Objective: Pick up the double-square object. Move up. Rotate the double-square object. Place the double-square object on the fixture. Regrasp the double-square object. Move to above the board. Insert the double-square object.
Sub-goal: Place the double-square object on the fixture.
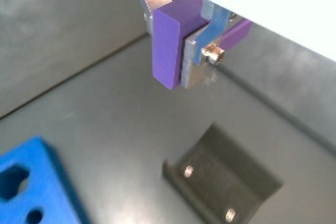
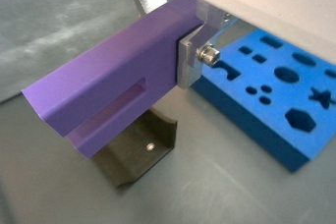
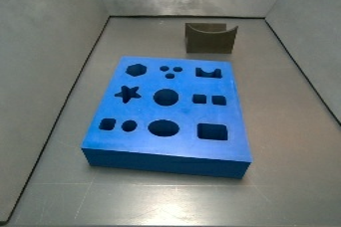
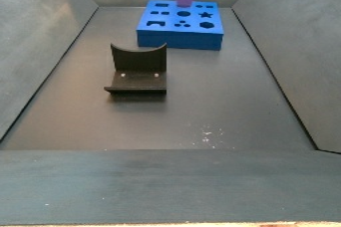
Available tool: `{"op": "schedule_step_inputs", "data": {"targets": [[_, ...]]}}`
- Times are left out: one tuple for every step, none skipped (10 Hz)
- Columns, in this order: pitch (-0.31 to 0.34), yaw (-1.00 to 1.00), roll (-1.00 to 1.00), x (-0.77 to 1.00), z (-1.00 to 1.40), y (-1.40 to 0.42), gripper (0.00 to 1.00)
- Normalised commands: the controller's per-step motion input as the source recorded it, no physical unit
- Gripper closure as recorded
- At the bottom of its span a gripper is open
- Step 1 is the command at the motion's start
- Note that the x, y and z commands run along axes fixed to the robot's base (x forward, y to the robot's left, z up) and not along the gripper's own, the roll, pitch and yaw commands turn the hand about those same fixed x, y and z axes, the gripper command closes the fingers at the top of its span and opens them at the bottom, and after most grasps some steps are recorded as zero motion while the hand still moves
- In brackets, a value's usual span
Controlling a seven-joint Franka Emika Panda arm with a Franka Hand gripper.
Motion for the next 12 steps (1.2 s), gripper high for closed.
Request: {"op": "schedule_step_inputs", "data": {"targets": [[0.034, -0.07, -1.0, 1.0, -0.31, -0.03, 1.0], [0.046, -0.07, -1.0, 1.0, -0.23, 0.0, 1.0], [0.067, -0.08, -1.0, 0.96, -0.15, 0.02, 1.0], [0.079, -0.09, -1.0, 0.88, -0.1, 0.04, 1.0], [0.087, -0.09, -1.0, 0.8, -0.06, 0.04, 1.0], [0.092, -0.1, -1.0, 0.72, -0.05, 0.05, 1.0], [0.096, -0.12, -1.0, 0.62, -0.03, 0.05, 1.0], [0.1, -0.13, -1.0, 0.57, -0.03, 0.05, 1.0], [0.086, -0.13, -0.82, 0.47, -0.02, 0.05, 1.0], [0.069, -0.13, -0.66, 0.41, -0.02, 0.05, 1.0], [0.056, -0.12, -0.44, 0.31, -0.02, 0.05, 1.0], [0.051, -0.11, -0.29, 0.25, -0.02, 0.05, 1.0]]}}
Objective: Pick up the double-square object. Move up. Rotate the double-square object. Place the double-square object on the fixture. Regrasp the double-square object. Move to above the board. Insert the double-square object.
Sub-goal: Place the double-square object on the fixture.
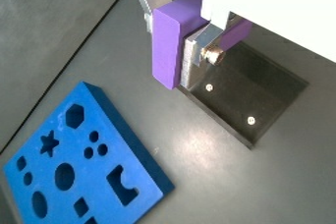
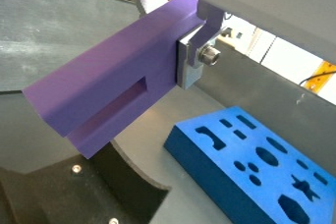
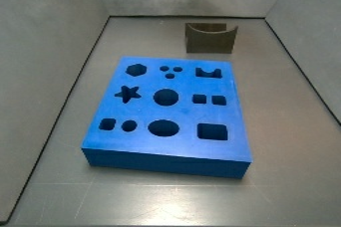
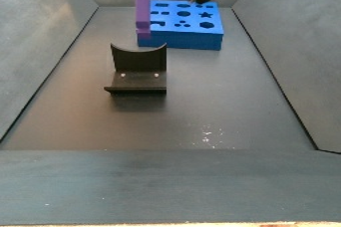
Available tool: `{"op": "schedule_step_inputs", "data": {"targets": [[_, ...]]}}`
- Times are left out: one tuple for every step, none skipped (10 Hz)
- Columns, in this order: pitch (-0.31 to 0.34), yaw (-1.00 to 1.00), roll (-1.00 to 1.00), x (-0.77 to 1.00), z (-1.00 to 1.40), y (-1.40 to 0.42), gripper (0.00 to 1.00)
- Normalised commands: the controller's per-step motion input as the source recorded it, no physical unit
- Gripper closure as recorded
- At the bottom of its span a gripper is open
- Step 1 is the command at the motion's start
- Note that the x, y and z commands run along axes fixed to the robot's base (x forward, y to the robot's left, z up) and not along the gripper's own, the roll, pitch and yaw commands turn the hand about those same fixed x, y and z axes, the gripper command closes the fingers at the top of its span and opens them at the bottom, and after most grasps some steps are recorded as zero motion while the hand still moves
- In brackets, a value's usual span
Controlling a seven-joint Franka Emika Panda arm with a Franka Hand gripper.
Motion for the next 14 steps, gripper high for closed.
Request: {"op": "schedule_step_inputs", "data": {"targets": [[0.046, -0.1, -0.23, 0.2, -0.01, 0.04, 1.0], [0.215, -0.11, -1.0, 0.14, -1.0, 0.14, 1.0], [0.196, -0.12, -1.0, 0.13, -1.0, 0.14, 1.0], [0.199, -0.17, -0.9, 0.15, -1.0, 0.14, 1.0], [0.191, -0.17, -0.8, 0.16, -1.0, 0.14, 1.0], [0.13, -0.2, -0.54, 0.18, -1.0, 0.14, 1.0], [0.106, -0.21, -0.44, 0.18, -1.0, 0.15, 1.0], [0.061, -0.2, -0.26, 0.18, -1.0, 0.14, 1.0], [0.021, -0.19, -0.2, 0.19, -1.0, 0.14, 1.0], [-0.011, -0.17, -0.18, 0.17, -0.84, 0.13, 1.0], [-0.02, -0.15, -0.17, 0.15, -0.71, 0.11, 1.0], [-0.038, -0.11, -0.12, 0.1, -0.58, 0.14, 1.0], [-0.04, -0.1, -0.12, 0.09, -0.57, 0.14, 1.0], [-0.04, -0.08, -0.12, 0.08, -0.57, 0.14, 1.0]]}}
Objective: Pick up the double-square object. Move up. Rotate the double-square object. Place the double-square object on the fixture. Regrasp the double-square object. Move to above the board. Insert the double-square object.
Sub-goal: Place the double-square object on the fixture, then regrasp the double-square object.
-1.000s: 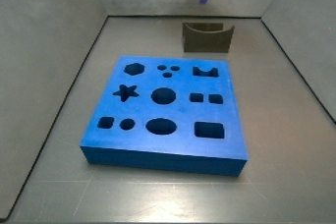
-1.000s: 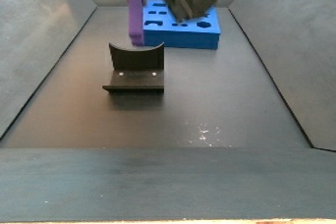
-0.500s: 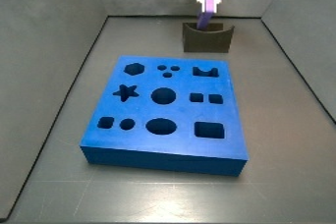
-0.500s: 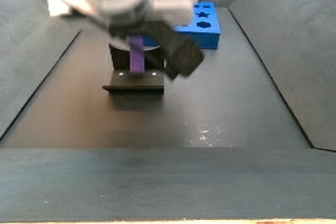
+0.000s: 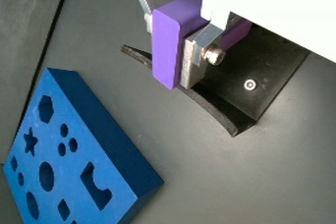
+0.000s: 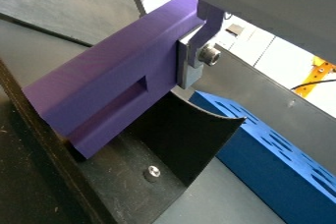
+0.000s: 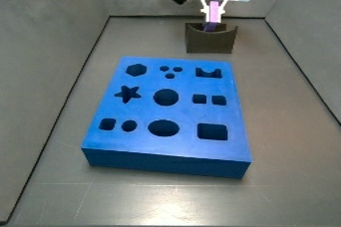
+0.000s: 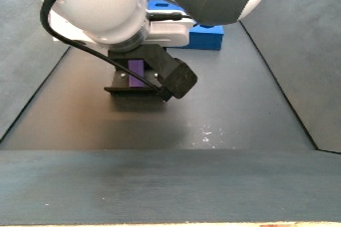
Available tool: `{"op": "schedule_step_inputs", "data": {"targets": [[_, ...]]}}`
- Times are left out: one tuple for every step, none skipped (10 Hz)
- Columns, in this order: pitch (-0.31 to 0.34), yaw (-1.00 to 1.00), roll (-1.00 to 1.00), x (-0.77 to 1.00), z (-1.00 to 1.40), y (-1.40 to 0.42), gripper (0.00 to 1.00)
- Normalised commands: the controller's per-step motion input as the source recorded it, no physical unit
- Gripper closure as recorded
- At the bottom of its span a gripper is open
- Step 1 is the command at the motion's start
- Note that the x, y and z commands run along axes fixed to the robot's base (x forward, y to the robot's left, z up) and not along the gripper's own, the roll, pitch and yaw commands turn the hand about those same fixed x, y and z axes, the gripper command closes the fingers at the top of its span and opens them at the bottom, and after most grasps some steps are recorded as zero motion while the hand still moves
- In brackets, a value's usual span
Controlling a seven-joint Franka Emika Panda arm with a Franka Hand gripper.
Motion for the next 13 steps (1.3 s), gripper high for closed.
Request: {"op": "schedule_step_inputs", "data": {"targets": [[-0.039, -0.06, -0.12, 0.08, -0.58, 0.14, 1.0], [-0.039, -0.05, -0.12, 0.08, -0.58, 0.14, 1.0], [0.0, 0.0, 0.0, 0.0, 0.0, 0.0, 0.0], [-0.038, 0.01, 0.03, 0.0, 1.0, 0.0, 0.0], [-0.036, 0.02, 0.03, 0.0, 1.0, 0.0, 0.0], [-0.009, 0.03, 0.04, -0.03, 1.0, 0.0, 0.0], [0.011, 0.04, 0.04, -0.04, 1.0, 0.01, 0.0], [0.042, 0.04, 0.04, -0.04, 1.0, 0.01, 0.0], [0.066, 0.03, 0.04, -0.04, 0.91, 0.01, 0.0], [0.077, 0.02, 0.04, -0.03, 0.8, 0.01, 0.0], [0.096, 0.0, 0.04, -0.03, 0.57, 0.01, 0.0], [0.099, -0.02, 0.04, -0.03, 0.34, 0.01, 0.0], [0.058, 0.01, 1.0, -0.1, 0.67, -0.78, 0.0]]}}
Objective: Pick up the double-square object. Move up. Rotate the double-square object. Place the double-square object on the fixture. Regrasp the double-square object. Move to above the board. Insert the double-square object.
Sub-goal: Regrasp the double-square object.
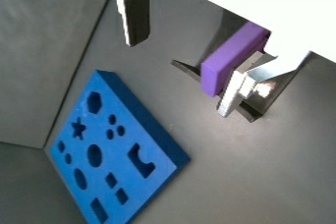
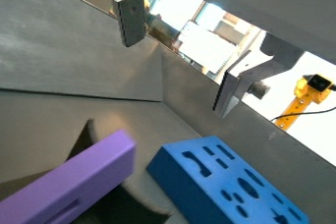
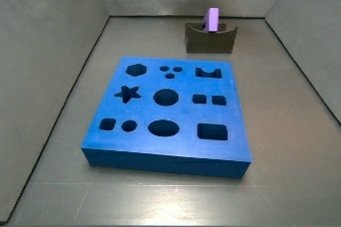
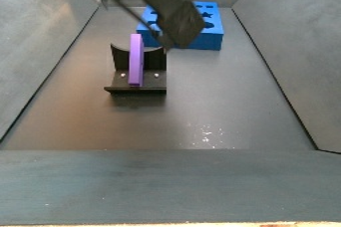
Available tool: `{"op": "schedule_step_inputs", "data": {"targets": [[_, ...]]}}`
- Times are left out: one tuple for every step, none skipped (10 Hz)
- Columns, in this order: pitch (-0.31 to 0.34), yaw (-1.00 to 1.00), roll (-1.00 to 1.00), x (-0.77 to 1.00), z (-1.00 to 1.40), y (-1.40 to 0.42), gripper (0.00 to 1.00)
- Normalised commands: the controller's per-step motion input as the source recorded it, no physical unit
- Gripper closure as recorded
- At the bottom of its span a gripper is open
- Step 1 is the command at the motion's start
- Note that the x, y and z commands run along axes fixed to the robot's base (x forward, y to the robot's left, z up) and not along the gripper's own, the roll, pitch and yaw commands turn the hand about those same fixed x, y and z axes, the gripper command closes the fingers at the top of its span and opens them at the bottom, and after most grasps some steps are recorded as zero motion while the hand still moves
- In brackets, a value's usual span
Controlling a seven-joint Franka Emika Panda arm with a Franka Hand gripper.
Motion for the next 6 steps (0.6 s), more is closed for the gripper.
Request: {"op": "schedule_step_inputs", "data": {"targets": [[0.057, 0.01, 1.0, -0.1, 0.56, -0.78, 0.0], [0.043, 0.01, 1.0, -0.1, 0.29, -0.61, 0.0], [0.035, 0.01, 1.0, -0.1, 0.12, -0.46, 0.0], [0.031, 0.01, 1.0, -0.07, 0.05, -0.3, 0.0], [0.031, 0.01, 1.0, -0.05, 0.05, -0.09, 0.0], [0.03, 0.01, 1.0, -0.04, 0.03, -0.05, 0.0]]}}
